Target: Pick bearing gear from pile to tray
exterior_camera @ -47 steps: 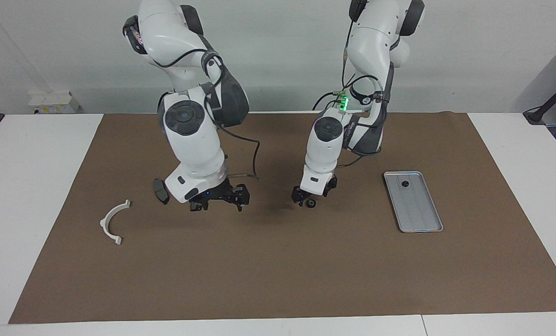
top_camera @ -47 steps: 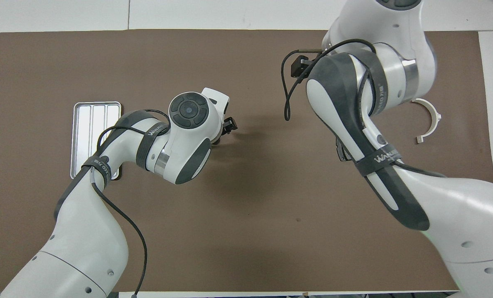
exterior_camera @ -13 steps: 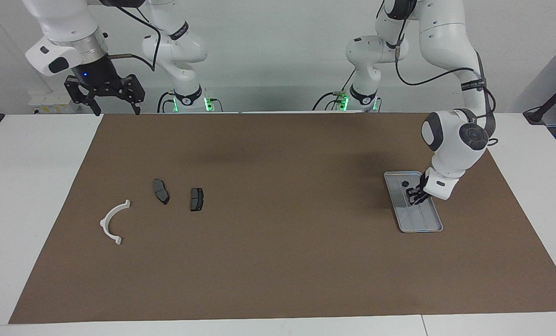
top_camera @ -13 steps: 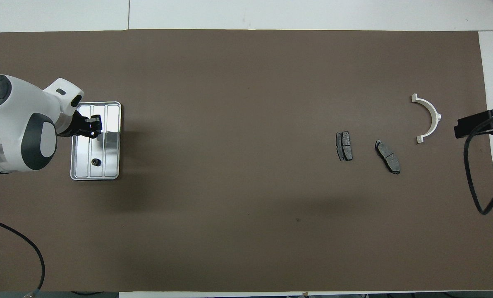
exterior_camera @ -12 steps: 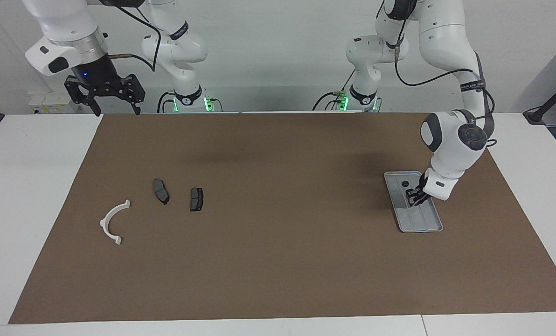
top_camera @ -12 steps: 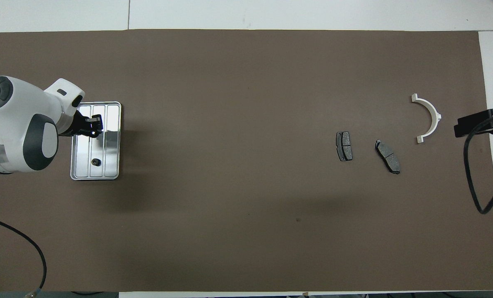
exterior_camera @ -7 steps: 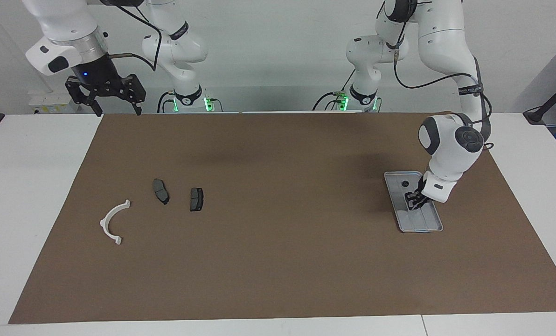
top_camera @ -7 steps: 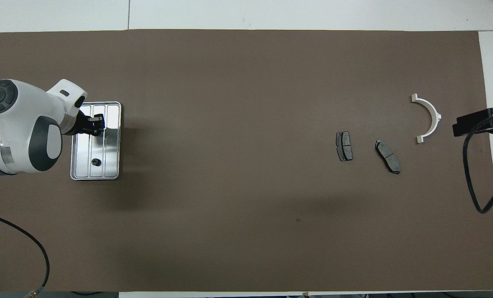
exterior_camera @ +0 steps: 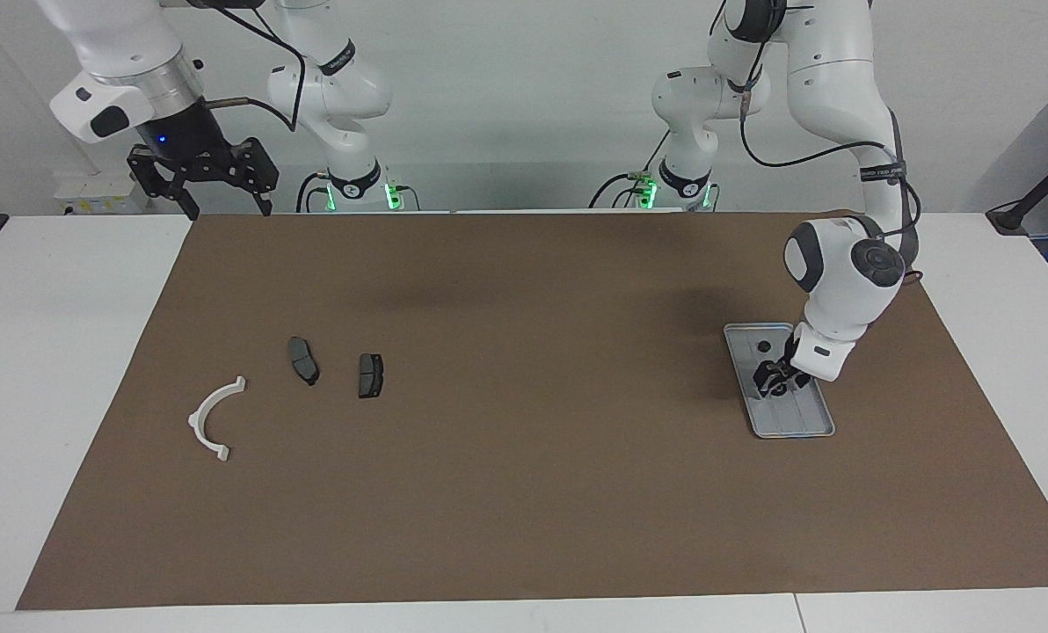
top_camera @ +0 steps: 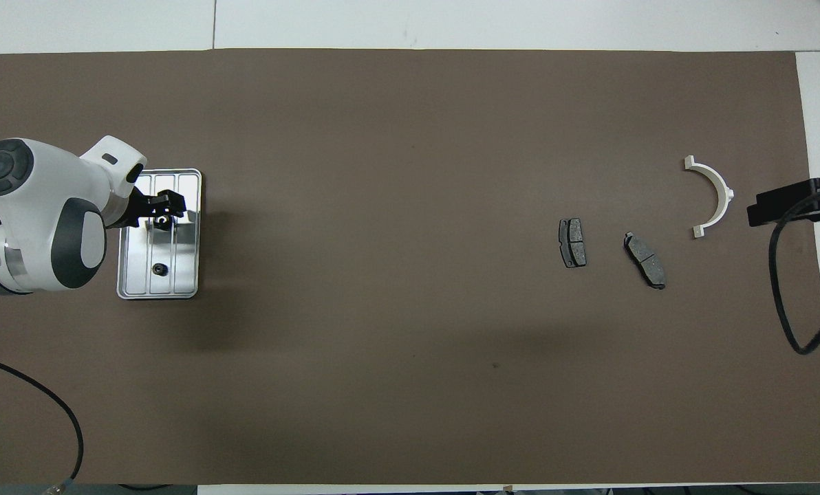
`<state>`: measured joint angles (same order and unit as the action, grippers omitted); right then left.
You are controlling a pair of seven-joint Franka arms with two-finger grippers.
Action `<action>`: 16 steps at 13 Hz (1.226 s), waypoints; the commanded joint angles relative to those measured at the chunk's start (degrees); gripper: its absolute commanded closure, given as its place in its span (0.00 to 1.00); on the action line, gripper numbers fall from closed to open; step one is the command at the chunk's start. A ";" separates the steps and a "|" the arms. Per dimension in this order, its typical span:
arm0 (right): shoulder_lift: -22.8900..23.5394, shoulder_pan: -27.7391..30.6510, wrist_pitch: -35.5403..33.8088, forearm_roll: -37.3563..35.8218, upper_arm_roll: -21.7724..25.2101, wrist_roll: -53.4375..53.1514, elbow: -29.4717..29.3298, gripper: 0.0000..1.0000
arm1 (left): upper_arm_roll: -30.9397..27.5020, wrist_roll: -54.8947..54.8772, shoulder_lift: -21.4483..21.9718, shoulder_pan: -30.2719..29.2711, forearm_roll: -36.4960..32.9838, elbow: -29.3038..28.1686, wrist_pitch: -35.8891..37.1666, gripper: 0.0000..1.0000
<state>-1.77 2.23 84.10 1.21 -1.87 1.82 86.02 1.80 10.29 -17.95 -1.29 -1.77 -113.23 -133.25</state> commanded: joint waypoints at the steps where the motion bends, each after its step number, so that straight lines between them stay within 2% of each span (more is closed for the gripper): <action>1: -1.66 1.11 0.54 1.69 -0.41 -0.68 2.04 0.00 | 0.48 -1.24 5.63 -1.52 0.36 4.06 11.13 0.00; 3: -1.66 1.11 0.54 1.69 -0.41 -0.68 1.95 0.00 | 0.48 -1.24 9.24 -1.70 0.10 9.49 21.32 0.00; 5: -1.66 1.11 0.54 1.69 -0.41 -0.68 1.95 0.00 | 0.83 -1.32 10.57 -1.44 0.10 17.57 33.00 0.00; 6: -1.66 1.11 0.63 1.60 -0.33 -0.68 1.95 0.00 | 0.83 -1.67 12.66 -1.26 0.18 18.48 35.67 0.00; 8: -1.66 1.11 0.80 0.90 -0.33 -0.59 1.95 0.00 | 0.92 -3.25 16.36 -0.83 0.53 17.96 37.53 0.00; 12: -1.66 1.11 0.72 0.90 -0.33 -0.59 1.87 0.00 | 0.48 -7.02 18.03 -1.17 0.62 16.65 37.71 0.00; 16: -1.66 1.11 0.72 0.90 -0.33 -0.59 1.87 0.00 | 0.66 -7.74 20.94 -0.65 0.62 16.99 43.94 0.00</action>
<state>-1.83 2.49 84.10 1.22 -1.87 1.82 86.03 2.65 3.78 0.30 -2.12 -1.76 -95.20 -91.86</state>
